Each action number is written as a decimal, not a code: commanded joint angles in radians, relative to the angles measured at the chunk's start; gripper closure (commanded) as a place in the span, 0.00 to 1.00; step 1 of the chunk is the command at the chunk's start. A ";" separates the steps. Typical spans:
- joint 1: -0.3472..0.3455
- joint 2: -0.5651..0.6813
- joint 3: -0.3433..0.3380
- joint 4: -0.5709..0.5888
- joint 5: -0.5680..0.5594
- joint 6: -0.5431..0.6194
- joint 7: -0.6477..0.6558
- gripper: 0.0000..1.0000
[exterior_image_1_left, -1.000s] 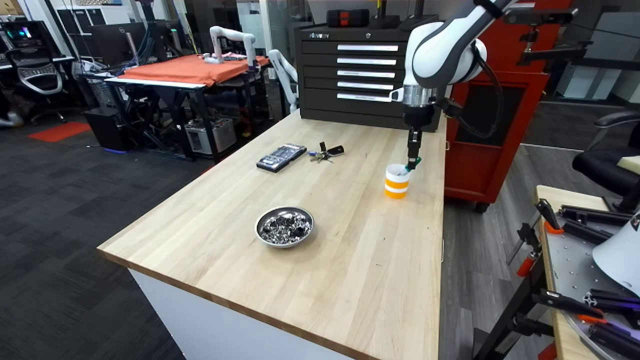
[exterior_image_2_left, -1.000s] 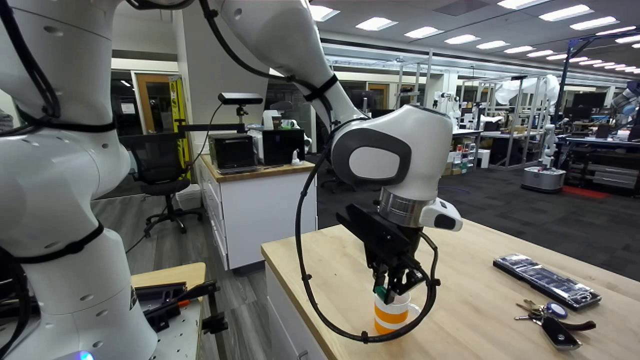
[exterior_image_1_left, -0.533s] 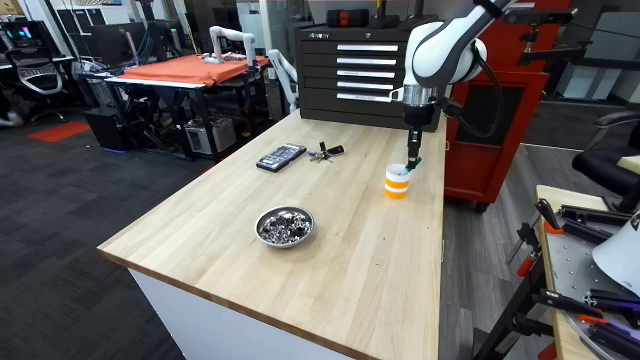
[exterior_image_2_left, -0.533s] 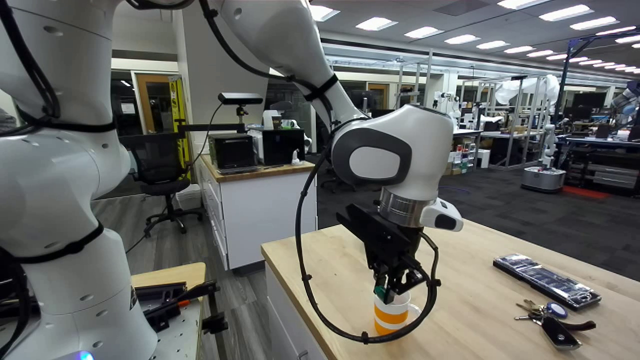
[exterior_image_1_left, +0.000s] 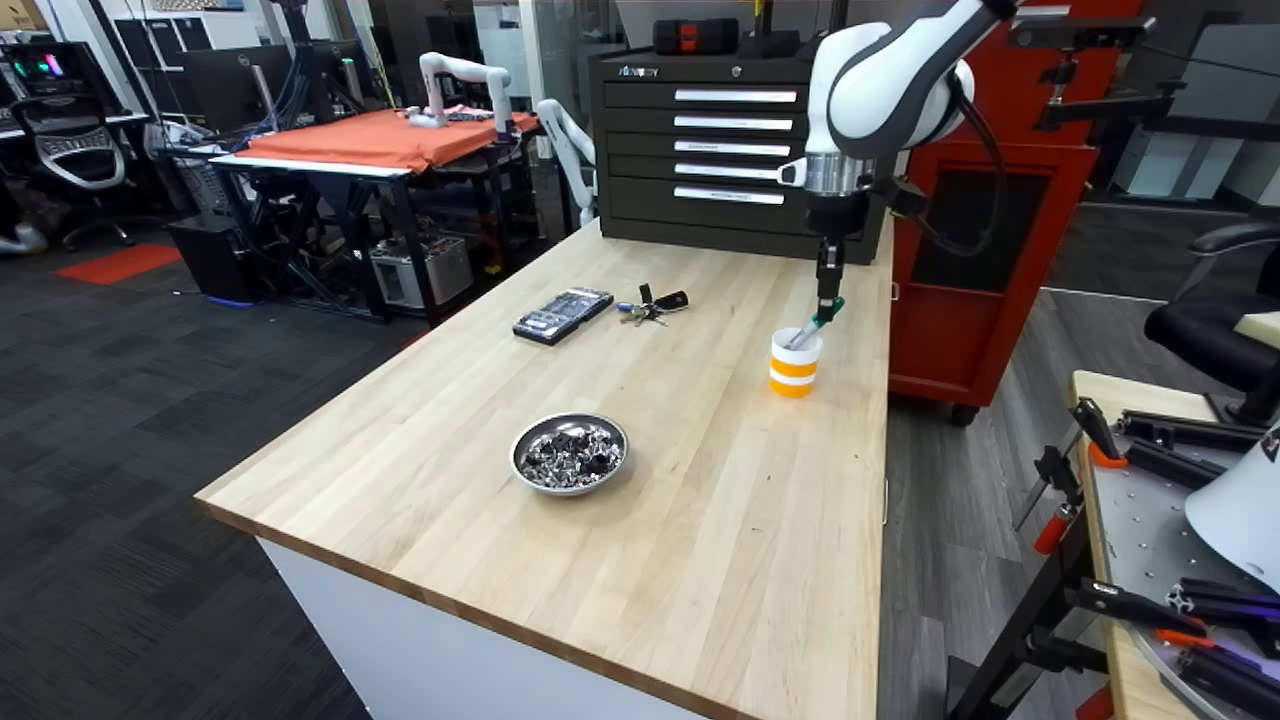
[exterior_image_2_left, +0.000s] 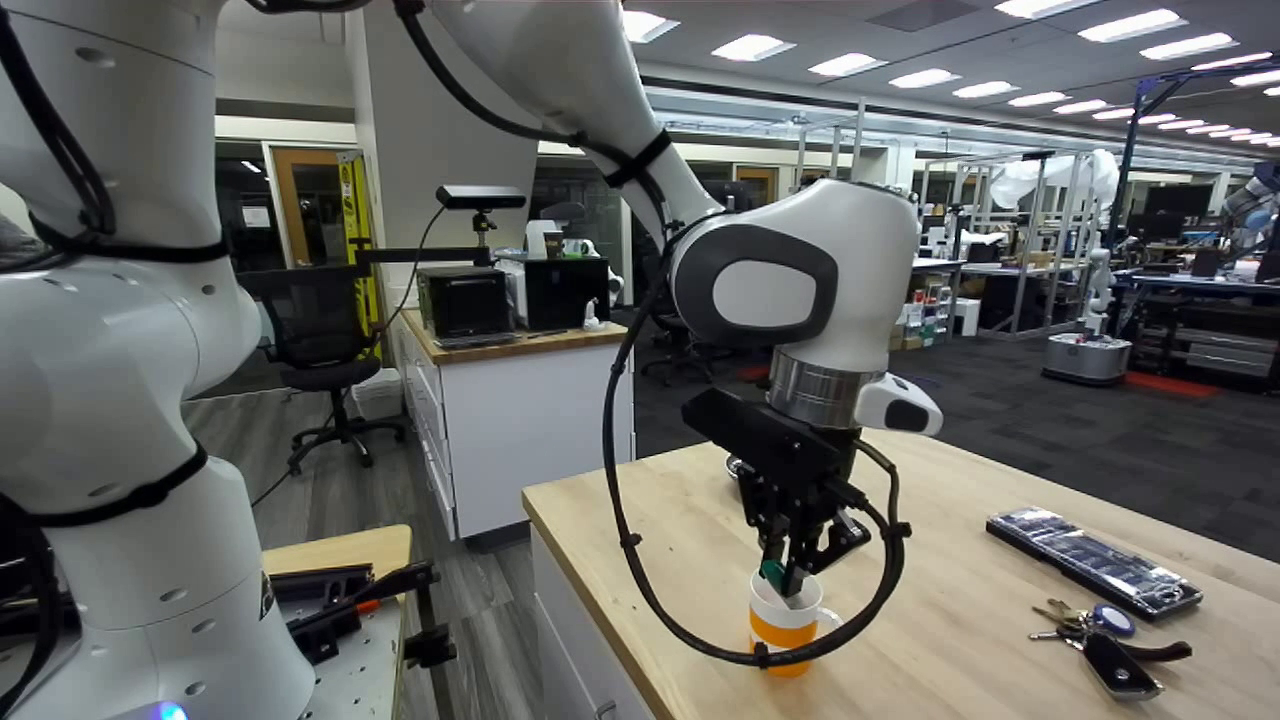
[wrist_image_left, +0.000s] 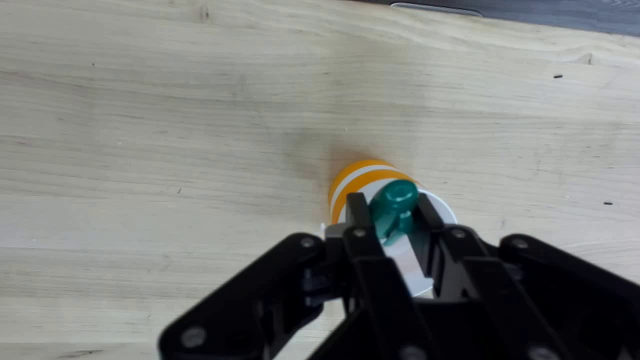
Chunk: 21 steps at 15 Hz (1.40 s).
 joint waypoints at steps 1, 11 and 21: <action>0.006 -0.044 -0.010 0.031 -0.056 -0.093 0.054 0.94; 0.044 -0.082 0.001 0.199 -0.151 -0.320 0.152 0.94; 0.128 -0.020 0.061 0.235 -0.098 -0.289 0.328 0.94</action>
